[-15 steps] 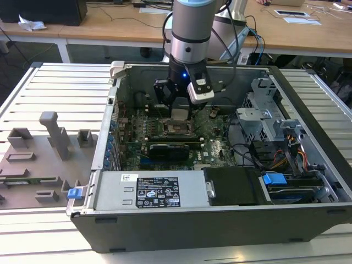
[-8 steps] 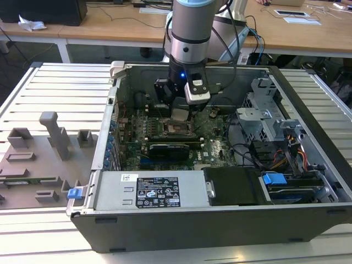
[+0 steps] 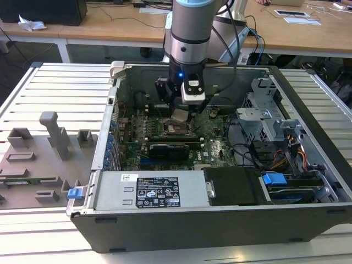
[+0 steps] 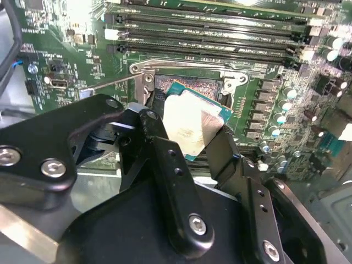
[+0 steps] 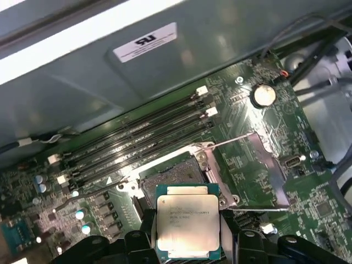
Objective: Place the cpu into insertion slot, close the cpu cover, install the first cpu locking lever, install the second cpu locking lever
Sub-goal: 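Place the cpu into insertion slot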
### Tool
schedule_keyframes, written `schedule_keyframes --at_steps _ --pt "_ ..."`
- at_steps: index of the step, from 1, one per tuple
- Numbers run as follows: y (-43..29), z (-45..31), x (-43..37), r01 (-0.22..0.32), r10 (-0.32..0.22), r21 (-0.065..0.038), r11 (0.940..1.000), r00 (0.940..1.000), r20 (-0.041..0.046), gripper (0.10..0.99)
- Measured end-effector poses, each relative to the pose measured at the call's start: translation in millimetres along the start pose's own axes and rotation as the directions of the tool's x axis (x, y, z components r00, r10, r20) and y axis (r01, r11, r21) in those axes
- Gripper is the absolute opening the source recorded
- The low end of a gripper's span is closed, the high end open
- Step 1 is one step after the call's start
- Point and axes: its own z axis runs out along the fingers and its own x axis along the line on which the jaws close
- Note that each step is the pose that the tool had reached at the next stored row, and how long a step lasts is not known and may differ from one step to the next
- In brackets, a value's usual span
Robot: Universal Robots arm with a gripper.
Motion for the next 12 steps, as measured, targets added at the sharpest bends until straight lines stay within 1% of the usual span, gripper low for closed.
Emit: schedule_keyframes --at_steps 3,7,9,12 --pt "0.0 0.3 0.0 -0.056 0.056 0.001 0.9984 0.9984 0.0026 0.541" --pt "0.0 0.7 -0.1 -0.103 0.103 0.002 0.9946 0.9946 0.0048 0.541" --pt "0.0 0.8 -0.1 -0.131 0.131 0.002 0.9914 0.9914 0.0062 0.541" --pt "0.0 1.0 -0.1 -0.182 0.182 0.002 0.9834 0.9834 0.0085 0.541"
